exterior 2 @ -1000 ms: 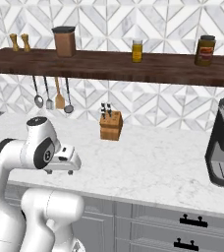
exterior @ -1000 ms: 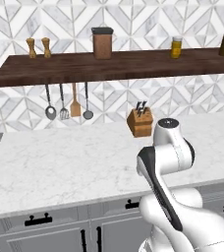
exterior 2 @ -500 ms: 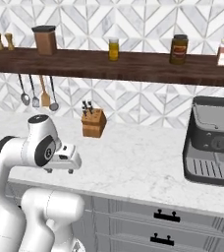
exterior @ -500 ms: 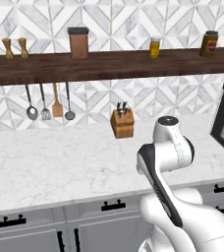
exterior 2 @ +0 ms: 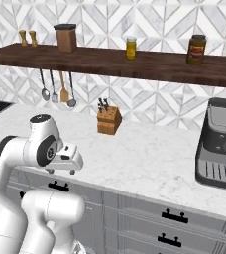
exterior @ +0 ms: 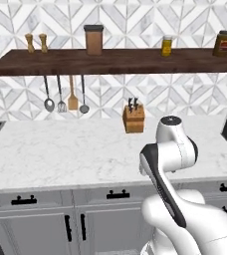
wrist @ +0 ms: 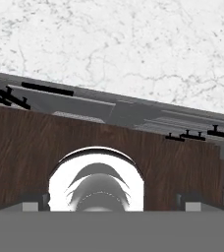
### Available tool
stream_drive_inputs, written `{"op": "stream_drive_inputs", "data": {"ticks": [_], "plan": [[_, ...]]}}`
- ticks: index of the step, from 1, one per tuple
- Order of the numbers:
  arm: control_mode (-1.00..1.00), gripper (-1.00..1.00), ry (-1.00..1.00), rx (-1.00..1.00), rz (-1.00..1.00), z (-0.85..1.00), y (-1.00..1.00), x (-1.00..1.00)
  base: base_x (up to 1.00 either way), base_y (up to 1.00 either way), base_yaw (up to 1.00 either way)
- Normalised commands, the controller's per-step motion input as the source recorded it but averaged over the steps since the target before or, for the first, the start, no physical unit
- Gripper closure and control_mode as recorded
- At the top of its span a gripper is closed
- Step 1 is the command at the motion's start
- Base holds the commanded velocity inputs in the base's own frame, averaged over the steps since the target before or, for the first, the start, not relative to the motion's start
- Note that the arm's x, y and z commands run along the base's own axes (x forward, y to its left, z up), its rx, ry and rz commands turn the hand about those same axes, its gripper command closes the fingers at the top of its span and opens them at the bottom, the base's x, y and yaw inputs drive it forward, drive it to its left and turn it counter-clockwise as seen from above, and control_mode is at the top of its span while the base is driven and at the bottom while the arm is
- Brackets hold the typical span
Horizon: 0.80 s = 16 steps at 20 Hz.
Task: Take a straw from the drawer in front and place it inside the glass cup on the dining counter.
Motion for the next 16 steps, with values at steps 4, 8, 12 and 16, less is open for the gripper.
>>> {"op": "stream_drive_inputs", "data": {"ticks": [4, 8, 12, 16], "plan": [[1.00, -1.00, 0.00, 0.00, 0.00, 0.00, 0.00, 0.00, -0.26, -0.20, 0.33], [1.00, -1.00, 0.00, 0.00, 0.00, 0.00, 0.00, 0.00, -0.19, -0.22, 0.36], [1.00, -1.00, 0.00, 0.00, 0.00, 0.00, 0.00, 0.00, -0.23, -0.22, 0.37], [1.00, -1.00, 0.00, 0.00, 0.00, 0.00, 0.00, 0.00, -0.25, -0.29, 0.36]]}}
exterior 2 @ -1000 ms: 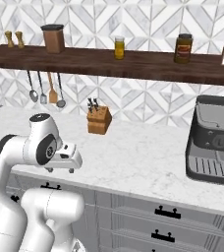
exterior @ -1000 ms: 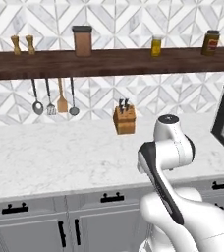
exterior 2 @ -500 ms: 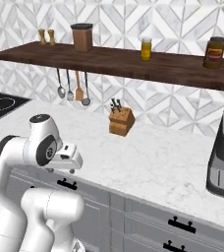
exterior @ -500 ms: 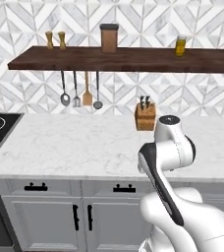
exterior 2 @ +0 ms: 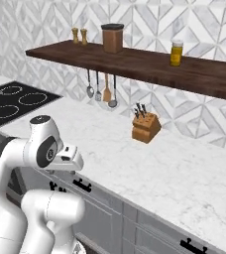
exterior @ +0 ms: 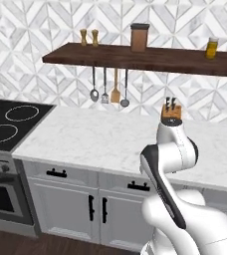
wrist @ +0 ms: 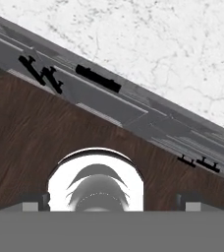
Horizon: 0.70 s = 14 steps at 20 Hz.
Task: Take a straw from the drawer in front and place it inside the glass cup on the dining counter.
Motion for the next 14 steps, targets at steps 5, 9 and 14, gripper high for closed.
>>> {"op": "stream_drive_inputs", "data": {"ticks": [5, 9, 14], "plan": [[1.00, -1.00, 0.00, 0.00, 0.00, 0.00, 0.00, 0.00, -0.34, -0.39, 0.35], [1.00, -1.00, 0.00, 0.00, 0.00, 0.00, 0.00, 0.00, -0.35, -0.37, 0.36], [1.00, -1.00, 0.00, 0.00, 0.00, 0.00, 0.00, 0.00, -0.27, -0.33, 0.39]]}}
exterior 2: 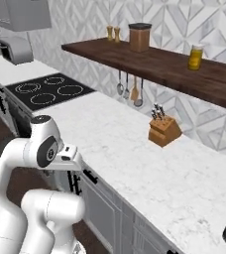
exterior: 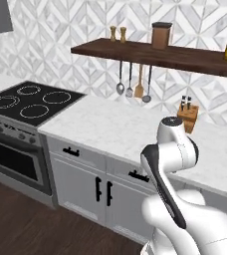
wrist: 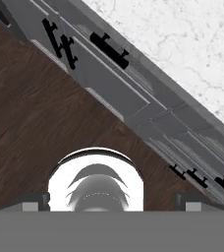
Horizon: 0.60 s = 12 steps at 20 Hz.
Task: Take a straw from the drawer in front and place it inside the glass cup on the dining counter.
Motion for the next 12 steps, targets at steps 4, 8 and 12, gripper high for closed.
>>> {"op": "stream_drive_inputs", "data": {"ticks": [4, 8, 12], "plan": [[1.00, -1.00, 0.00, 0.00, 0.00, 0.00, 0.00, 0.00, -0.30, -0.41, 0.40], [1.00, -1.00, 0.00, 0.00, 0.00, 0.00, 0.00, 0.00, -0.29, -0.51, 0.38], [1.00, -1.00, 0.00, 0.00, 0.00, 0.00, 0.00, 0.00, -0.22, -0.50, 0.38]]}}
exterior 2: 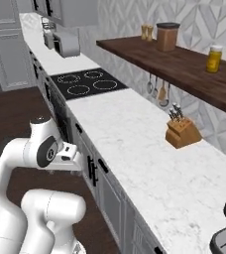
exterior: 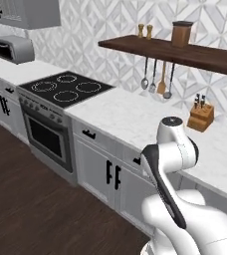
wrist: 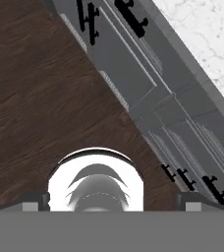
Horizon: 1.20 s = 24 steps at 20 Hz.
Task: Take a straw from the drawer in front and place it inside the glass cup on the dining counter.
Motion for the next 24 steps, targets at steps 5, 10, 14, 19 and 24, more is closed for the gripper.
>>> {"op": "stream_drive_inputs", "data": {"ticks": [5, 10, 14, 19, 24], "plan": [[1.00, -1.00, 0.00, 0.00, 0.00, 0.00, 0.00, 0.00, 0.00, -0.46, 0.41], [1.00, -1.00, 0.00, 0.00, 0.00, 0.00, 0.00, 0.00, -0.03, -0.63, 0.42], [1.00, -1.00, 0.00, 0.00, 0.00, 0.00, 0.00, 0.00, -0.31, -0.68, 0.36], [1.00, -1.00, 0.00, 0.00, 0.00, 0.00, 0.00, 0.00, -0.74, -0.38, 0.16], [-1.00, -1.00, -0.09, 0.02, 0.02, -0.02, -0.01, -0.08, -0.28, -0.12, 0.04]]}}
